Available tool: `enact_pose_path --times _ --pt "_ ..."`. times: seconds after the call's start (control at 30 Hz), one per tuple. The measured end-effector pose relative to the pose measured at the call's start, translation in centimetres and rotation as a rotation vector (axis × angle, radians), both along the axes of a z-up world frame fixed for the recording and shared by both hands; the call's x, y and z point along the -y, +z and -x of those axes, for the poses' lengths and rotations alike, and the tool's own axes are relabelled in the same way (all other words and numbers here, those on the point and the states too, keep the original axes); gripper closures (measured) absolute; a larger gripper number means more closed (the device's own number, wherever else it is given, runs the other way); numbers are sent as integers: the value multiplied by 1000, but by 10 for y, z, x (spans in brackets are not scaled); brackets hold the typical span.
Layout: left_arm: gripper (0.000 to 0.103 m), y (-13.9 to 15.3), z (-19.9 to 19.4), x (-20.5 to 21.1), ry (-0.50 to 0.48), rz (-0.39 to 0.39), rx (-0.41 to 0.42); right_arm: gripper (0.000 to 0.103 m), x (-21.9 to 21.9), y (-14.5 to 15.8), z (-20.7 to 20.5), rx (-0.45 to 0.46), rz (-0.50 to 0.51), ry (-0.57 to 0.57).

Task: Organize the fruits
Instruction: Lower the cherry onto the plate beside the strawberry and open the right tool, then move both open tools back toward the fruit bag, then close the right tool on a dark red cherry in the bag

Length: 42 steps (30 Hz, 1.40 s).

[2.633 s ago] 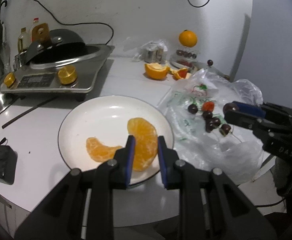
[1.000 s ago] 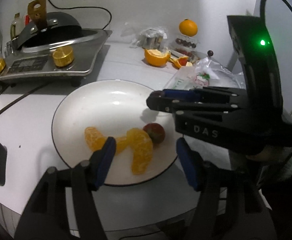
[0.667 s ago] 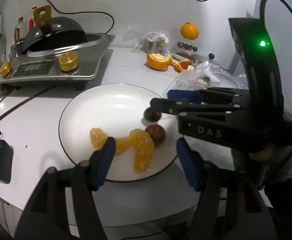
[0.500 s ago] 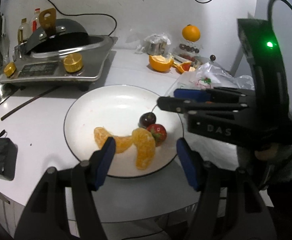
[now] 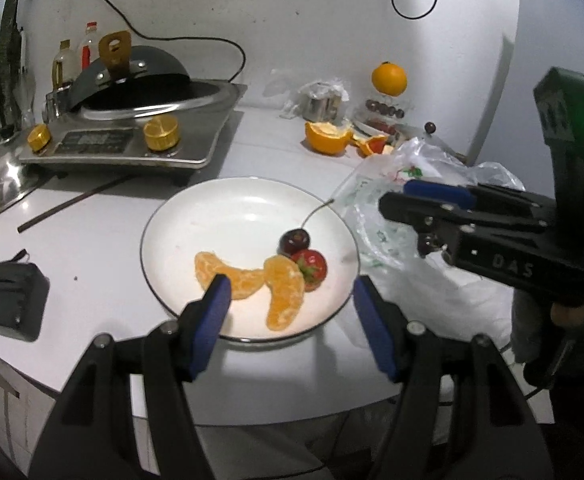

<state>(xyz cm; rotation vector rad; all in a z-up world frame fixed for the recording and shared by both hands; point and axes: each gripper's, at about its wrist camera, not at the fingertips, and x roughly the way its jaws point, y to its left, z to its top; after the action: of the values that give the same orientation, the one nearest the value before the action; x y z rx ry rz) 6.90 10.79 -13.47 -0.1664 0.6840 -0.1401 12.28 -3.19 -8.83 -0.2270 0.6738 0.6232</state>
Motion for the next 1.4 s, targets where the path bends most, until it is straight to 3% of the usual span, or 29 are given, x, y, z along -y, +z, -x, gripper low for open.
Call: enact_pose_path --times 0.8,1.4 --pt "38 10 -7 77 -70 -53 -12 63 104 -5 15 -5 -65 -129" --pt "38 10 -29 122 -103 -108 -57 63 152 -36 -1 -69 -58 -175"
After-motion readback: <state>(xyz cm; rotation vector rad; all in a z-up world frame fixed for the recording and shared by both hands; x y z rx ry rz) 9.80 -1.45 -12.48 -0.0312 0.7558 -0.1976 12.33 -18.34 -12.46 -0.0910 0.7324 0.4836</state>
